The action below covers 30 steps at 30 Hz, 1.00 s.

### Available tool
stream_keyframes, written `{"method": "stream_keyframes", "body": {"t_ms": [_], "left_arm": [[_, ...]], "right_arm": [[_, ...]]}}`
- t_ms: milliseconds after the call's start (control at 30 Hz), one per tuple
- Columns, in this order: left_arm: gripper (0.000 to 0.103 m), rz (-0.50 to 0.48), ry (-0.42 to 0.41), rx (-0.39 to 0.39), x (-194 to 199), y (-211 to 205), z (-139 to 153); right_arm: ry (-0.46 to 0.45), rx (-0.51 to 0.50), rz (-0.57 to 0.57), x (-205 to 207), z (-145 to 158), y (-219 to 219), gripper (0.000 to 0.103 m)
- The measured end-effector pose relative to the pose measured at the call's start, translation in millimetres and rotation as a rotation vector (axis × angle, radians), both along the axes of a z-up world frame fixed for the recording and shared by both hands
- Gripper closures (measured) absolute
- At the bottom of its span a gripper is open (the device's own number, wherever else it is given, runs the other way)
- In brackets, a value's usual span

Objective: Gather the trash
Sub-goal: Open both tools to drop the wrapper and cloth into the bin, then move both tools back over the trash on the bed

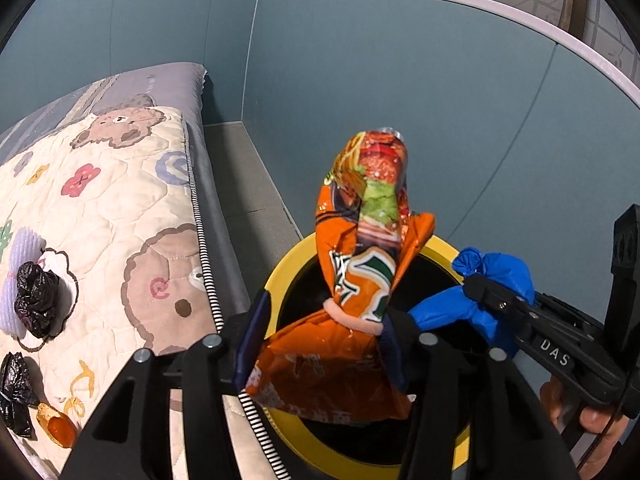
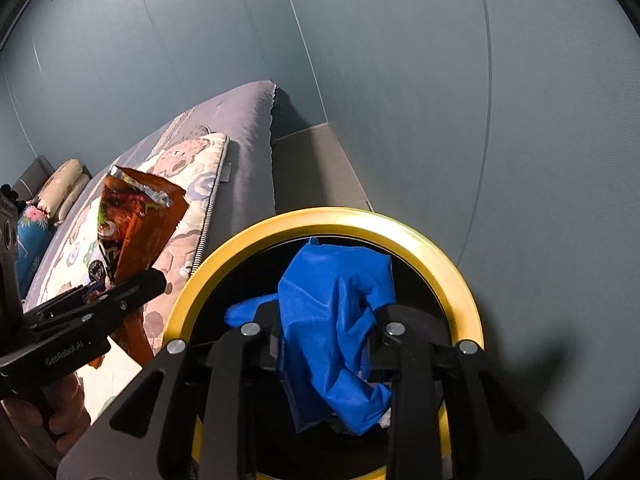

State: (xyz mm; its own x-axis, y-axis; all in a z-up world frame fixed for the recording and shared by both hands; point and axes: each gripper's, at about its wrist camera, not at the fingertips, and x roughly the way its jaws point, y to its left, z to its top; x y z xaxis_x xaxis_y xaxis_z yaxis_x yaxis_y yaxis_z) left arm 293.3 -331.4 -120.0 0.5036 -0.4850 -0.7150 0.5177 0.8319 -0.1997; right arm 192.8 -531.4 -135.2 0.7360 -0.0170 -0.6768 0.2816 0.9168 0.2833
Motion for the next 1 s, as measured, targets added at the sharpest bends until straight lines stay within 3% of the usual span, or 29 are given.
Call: {"method": "stream_keyframes", "body": {"t_ms": [300,567,1000], "left_arm": [[0.027,0.018,-0.001,-0.008,0,6,9],[0.010,0.028,-0.029,-0.016,-10,17,16],[0.008,0.097,-0.087,0.004,-19,72,33]], "right_arm": [[-0.015,0.010,-0.033,-8,8,-7,0.056],[-0.037,0.020,-0.048,-20,14,-9,0.049],[-0.090,0.017,0.032,-28,36,27,0.041]]}}
